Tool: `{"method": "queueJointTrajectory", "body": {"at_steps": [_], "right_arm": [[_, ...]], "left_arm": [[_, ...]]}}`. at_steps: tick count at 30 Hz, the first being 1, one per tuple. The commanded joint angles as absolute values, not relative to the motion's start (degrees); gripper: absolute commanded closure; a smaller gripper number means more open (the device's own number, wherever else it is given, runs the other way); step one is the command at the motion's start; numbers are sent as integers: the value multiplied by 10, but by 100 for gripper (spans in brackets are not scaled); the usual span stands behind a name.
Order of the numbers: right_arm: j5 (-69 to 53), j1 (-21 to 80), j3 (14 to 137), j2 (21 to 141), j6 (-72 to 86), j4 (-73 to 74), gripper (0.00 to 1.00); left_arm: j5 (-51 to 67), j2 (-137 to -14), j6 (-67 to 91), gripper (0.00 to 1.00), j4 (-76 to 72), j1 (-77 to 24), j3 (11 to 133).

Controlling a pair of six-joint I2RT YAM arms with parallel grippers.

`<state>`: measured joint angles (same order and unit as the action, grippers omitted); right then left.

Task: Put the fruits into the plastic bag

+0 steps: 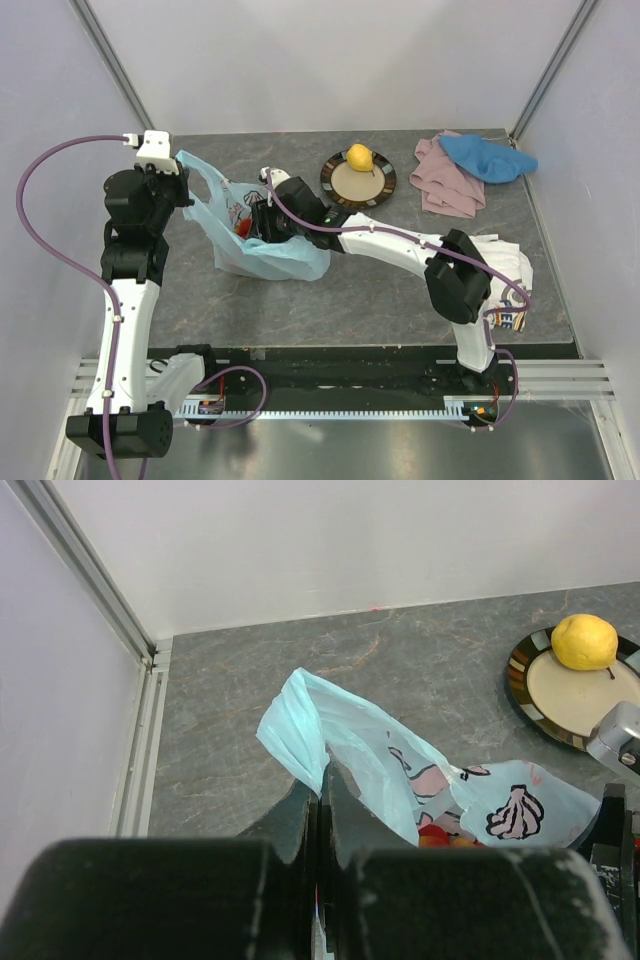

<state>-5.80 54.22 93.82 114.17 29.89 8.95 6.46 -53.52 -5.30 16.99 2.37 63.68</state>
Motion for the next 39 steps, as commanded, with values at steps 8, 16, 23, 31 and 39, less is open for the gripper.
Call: {"method": "queueJointTrajectory", "body": {"at_steps": [8, 16, 23, 31, 39], "right_arm": [[-155, 544, 926, 1078, 297, 4, 36], [-189, 542, 900, 1031, 311, -161, 34], [-223, 524, 859, 987, 349, -276, 32], [-128, 469, 791, 917, 323, -223, 32], [83, 402, 779, 886, 244, -24, 29]], "left_arm": [[74, -531, -66, 98, 147, 22, 637], [76, -533, -64, 98, 147, 22, 637], [75, -533, -64, 98, 147, 22, 637], [76, -533, -65, 98, 147, 22, 637], [78, -535, -64, 98, 147, 22, 638]]}}
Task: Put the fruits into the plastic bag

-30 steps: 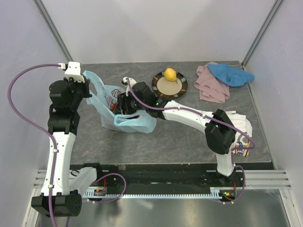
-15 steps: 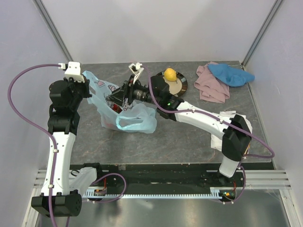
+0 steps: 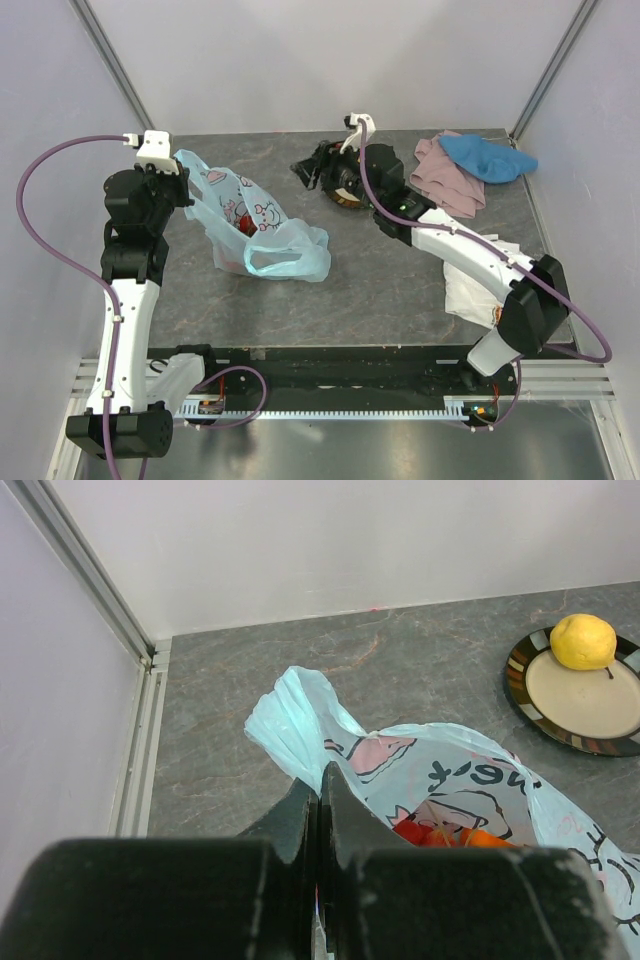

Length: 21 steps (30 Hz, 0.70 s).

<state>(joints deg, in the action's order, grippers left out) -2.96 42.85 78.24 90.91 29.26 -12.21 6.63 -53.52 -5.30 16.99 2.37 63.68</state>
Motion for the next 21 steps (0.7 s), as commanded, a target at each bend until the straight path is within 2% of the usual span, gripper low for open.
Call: {"method": "queueJointTrajectory", "body": {"at_steps": [1, 9, 21], "right_arm": [[87, 380, 787, 896, 242, -10, 27], [63, 309, 857, 987, 157, 89, 27], [33, 232, 1019, 1185, 51, 143, 19]], "left_arm": [[79, -537, -64, 99, 147, 21, 638], [83, -541, -63, 99, 149, 21, 639], [84, -546, -62, 98, 148, 21, 640]]}}
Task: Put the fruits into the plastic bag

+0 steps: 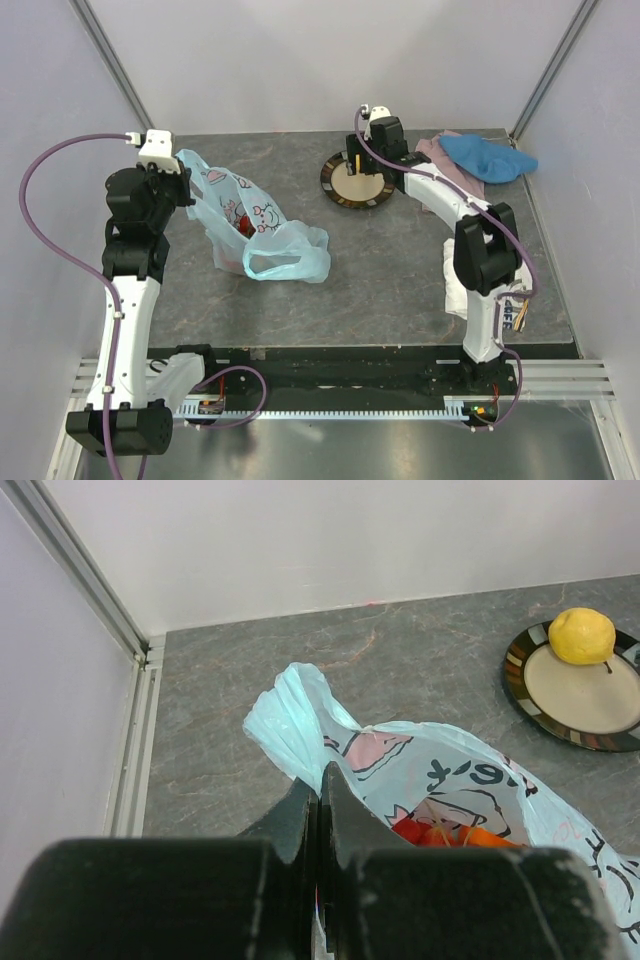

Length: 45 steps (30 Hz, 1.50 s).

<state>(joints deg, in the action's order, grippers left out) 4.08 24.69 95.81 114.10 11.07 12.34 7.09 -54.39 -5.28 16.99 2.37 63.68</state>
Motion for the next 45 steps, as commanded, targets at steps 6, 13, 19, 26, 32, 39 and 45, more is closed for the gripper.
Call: {"method": "queueJointTrajectory", "body": {"at_steps": [6, 13, 19, 26, 32, 39, 45], "right_arm": [[45, 221, 1071, 1251, 5, 139, 13], [29, 209, 1107, 1302, -27, 117, 2], [10, 200, 1157, 1351, -33, 118, 2], [13, 200, 1196, 1393, -67, 117, 2], [8, 199, 1206, 1410, -96, 105, 2], [1, 199, 1227, 1432, -107, 101, 2], [2, 198, 1244, 1448, -113, 101, 2]], "left_arm": [[90, -549, -60, 98, 150, 22, 642], [93, -556, -58, 98, 150, 23, 642], [95, -561, -57, 98, 150, 22, 642], [95, -562, -58, 98, 152, 23, 642], [95, -562, -58, 98, 153, 22, 642], [96, -563, -58, 98, 153, 22, 643], [96, -561, -58, 98, 153, 22, 643]]}}
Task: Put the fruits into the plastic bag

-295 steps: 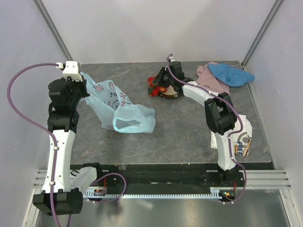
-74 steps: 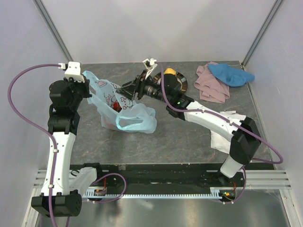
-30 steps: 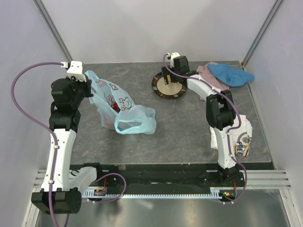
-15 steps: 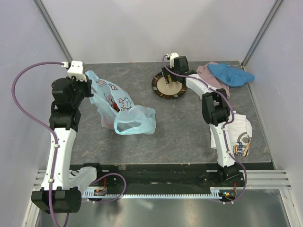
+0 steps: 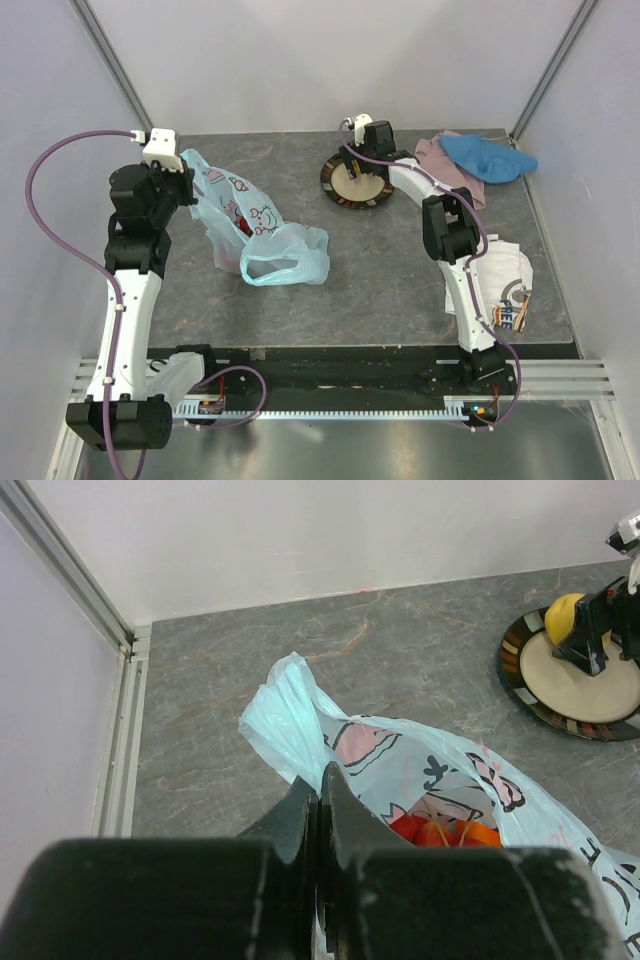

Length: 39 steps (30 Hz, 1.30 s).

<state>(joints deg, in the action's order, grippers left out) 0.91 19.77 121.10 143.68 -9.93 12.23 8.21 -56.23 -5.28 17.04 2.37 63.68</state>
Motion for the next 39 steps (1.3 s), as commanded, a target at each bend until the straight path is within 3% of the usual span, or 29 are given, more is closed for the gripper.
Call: {"method": "queueJointTrajectory", "body": {"at_steps": [1, 4, 10, 16, 26, 31, 39], "right_arm": [[1, 199, 1245, 1448, -113, 99, 3], [-14, 199, 1239, 1442, -115, 90, 9], [-12, 199, 1215, 1425, -113, 66, 33], [-8, 198, 1140, 1371, -103, 26, 49], [2, 204, 981, 1148, -32, -73, 54], [-66, 218, 942, 1050, 27, -76, 55], [-103, 327, 867, 915, 86, -98, 55]], "left_arm": [[96, -562, -58, 98, 154, 22, 643], [96, -561, -58, 98, 153, 22, 643], [98, -558, -57, 98, 153, 21, 643], [100, -556, -56, 98, 153, 22, 642], [108, -558, -52, 98, 149, 22, 642], [115, -555, -47, 98, 147, 21, 641], [121, -555, -45, 98, 144, 22, 639]]}}
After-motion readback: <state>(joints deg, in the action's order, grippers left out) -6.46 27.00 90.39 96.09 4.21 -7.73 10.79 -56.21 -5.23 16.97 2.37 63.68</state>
